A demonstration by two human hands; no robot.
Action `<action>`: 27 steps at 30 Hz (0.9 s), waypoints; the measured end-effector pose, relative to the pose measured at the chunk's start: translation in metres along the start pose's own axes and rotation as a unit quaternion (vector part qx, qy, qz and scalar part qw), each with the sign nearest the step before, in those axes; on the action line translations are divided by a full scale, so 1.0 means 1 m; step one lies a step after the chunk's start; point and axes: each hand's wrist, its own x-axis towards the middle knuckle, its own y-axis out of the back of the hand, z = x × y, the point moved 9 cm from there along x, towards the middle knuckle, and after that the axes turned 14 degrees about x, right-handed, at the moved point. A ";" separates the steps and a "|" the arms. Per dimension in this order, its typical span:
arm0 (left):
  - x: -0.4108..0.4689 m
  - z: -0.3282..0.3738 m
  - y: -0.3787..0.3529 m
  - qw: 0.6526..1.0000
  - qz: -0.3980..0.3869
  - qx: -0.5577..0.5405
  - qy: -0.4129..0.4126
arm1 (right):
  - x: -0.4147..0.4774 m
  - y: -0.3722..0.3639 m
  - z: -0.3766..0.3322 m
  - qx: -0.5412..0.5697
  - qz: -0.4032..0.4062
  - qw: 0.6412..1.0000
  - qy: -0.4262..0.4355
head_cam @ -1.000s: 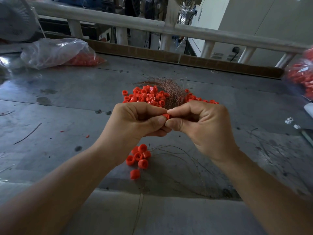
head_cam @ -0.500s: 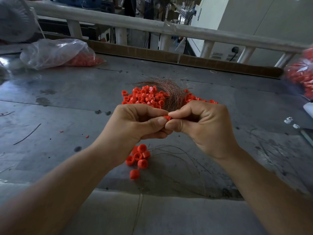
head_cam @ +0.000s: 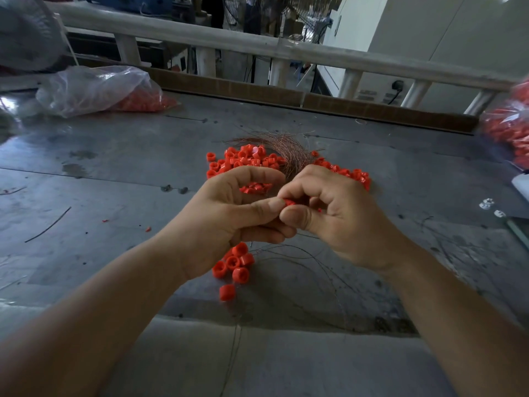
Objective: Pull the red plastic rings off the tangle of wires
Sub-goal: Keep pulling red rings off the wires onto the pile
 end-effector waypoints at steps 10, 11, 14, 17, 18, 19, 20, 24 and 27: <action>-0.006 0.019 -0.003 0.980 0.039 0.162 -0.112 | -0.002 -0.006 -0.003 -0.052 0.010 0.999 0.012; -0.006 0.019 -0.005 0.980 0.033 0.162 -0.114 | -0.002 -0.006 -0.003 -0.050 0.009 0.999 0.011; -0.009 0.022 -0.008 0.980 0.022 0.150 -0.129 | -0.002 -0.007 -0.008 -0.037 0.018 0.999 0.020; -0.012 0.024 -0.010 0.980 0.023 0.147 -0.136 | -0.003 -0.008 -0.013 -0.043 0.027 0.998 0.029; -0.012 0.024 -0.010 0.979 0.023 0.147 -0.136 | -0.003 -0.007 -0.013 -0.045 0.029 0.998 0.028; -0.012 0.024 -0.010 0.980 0.024 0.145 -0.136 | -0.004 -0.007 -0.012 -0.044 0.031 0.998 0.026; -0.012 0.024 -0.010 0.981 0.025 0.139 -0.135 | -0.004 -0.006 -0.012 -0.041 0.033 0.998 0.024; -0.009 0.022 -0.010 0.986 0.014 0.119 -0.117 | -0.003 -0.001 -0.008 -0.028 0.041 0.999 0.011; -0.005 0.015 -0.005 0.992 0.014 0.097 -0.079 | -0.003 0.002 -0.006 -0.026 0.059 0.998 0.008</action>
